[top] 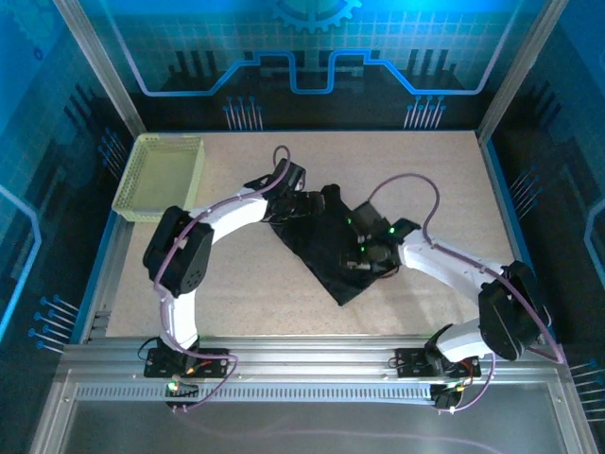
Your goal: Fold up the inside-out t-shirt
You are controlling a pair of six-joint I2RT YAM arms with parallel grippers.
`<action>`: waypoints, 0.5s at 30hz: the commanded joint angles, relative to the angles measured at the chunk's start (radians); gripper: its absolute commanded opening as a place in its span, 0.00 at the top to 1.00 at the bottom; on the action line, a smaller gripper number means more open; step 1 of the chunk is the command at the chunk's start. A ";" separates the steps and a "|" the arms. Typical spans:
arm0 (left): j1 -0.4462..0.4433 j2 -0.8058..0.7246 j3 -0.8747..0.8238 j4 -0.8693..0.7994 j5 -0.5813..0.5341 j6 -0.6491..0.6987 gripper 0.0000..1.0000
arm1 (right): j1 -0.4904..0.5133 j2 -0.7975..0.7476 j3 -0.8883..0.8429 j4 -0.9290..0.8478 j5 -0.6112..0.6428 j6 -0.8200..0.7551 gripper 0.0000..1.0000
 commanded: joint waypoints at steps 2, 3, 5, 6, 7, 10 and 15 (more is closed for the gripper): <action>0.001 -0.199 -0.107 -0.132 -0.113 -0.065 0.15 | -0.110 0.169 0.211 0.013 -0.039 -0.215 0.53; 0.002 -0.238 -0.165 -0.120 -0.120 -0.110 0.15 | -0.133 0.225 0.271 0.015 -0.061 -0.245 0.52; 0.005 -0.293 -0.263 -0.098 -0.127 -0.195 0.15 | -0.174 0.323 0.368 0.028 -0.109 -0.299 0.47; 0.010 -0.313 -0.307 -0.079 -0.119 -0.244 0.15 | -0.191 0.374 0.423 0.026 -0.115 -0.323 0.46; 0.016 -0.324 -0.348 -0.040 -0.095 -0.273 0.15 | -0.205 0.420 0.468 0.025 -0.128 -0.343 0.43; 0.029 -0.317 -0.443 0.099 -0.023 -0.344 0.16 | -0.238 0.571 0.626 -0.012 -0.164 -0.415 0.43; 0.031 -0.204 -0.423 0.217 0.050 -0.394 0.23 | -0.264 0.739 0.773 -0.027 -0.176 -0.460 0.43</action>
